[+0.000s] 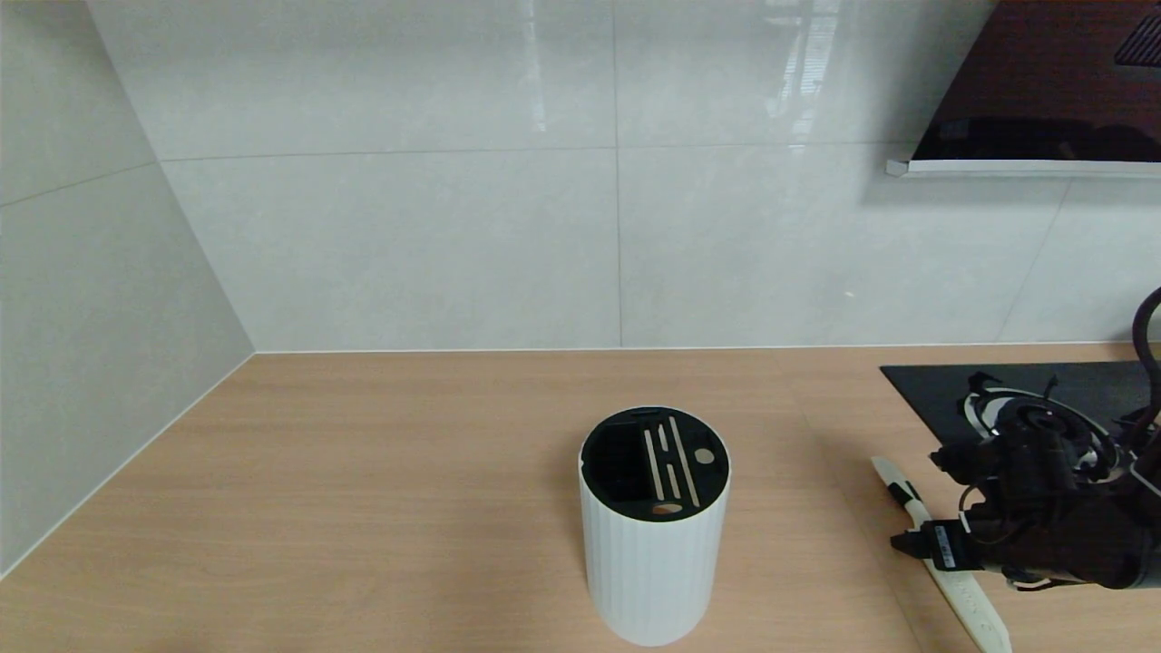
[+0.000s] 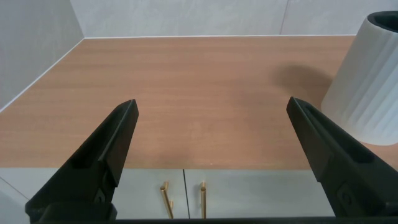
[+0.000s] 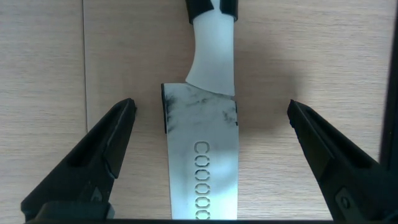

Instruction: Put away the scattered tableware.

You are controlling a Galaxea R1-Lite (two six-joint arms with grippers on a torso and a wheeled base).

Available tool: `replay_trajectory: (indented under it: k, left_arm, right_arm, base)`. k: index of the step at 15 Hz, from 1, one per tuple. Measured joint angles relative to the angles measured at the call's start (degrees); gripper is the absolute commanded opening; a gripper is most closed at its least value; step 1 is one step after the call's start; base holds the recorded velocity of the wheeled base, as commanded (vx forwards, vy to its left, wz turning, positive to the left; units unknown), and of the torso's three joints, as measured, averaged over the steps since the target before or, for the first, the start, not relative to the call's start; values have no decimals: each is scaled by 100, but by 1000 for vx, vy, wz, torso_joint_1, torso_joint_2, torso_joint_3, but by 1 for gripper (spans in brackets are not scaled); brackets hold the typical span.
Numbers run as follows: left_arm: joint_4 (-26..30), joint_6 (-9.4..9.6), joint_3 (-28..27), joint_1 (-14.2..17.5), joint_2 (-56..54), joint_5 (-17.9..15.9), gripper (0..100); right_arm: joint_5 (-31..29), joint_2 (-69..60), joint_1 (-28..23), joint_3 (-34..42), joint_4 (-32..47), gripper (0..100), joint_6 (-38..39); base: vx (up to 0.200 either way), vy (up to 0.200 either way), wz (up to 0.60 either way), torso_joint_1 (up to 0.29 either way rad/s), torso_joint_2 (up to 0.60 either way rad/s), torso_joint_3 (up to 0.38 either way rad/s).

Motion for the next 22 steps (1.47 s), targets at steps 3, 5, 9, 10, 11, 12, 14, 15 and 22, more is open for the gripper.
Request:
replay_trajectory:
  k: [3, 5, 9, 10, 11, 12, 14, 15, 22]
  left_arm:
    - [0, 0, 0, 0, 0, 0, 100]
    - [2, 0, 0, 0, 0, 0, 100]
    - [0, 0, 0, -2, 0, 0, 100]
    - [0, 0, 0, -2, 0, 0, 100]
    - [0, 0, 0, -2, 0, 0, 100]
    - [0, 0, 0, -2, 0, 0, 100]
    - [2, 0, 0, 0, 0, 0, 100]
    - [0, 0, 0, 2, 0, 0, 100]
    - [0, 84, 0, -2, 0, -16, 100]
  right_arm:
    - [5, 11, 1, 0, 0, 0, 0]
    - [2, 11, 0, 4, 2, 0, 0]
    - [-6, 11, -2, 22, 4, 0, -9]
    - [-5, 11, 0, 22, 6, 0, -6]
    - [-6, 9, 0, 24, 6, 0, -9]
    - [-6, 6, 0, 28, 6, 0, -9]
    - [-11, -60, 0, 35, 41, 0, -9]
    - [-11, -124, -5, 35, 52, 0, -9]
    - [33, -1607, 224, 155, 35, 0, 16]
  base:
    - [0, 0, 0, 0, 0, 0]
    - [0, 0, 0, 0, 0, 0]
    - [0, 0, 0, 0, 0, 0]
    - [0, 0, 0, 0, 0, 0]
    - [0, 0, 0, 0, 0, 0]
    - [0, 0, 0, 0, 0, 0]
    - [0, 0, 0, 0, 0, 0]
    - [0, 0, 0, 0, 0, 0]
    - [0, 0, 0, 0, 0, 0]
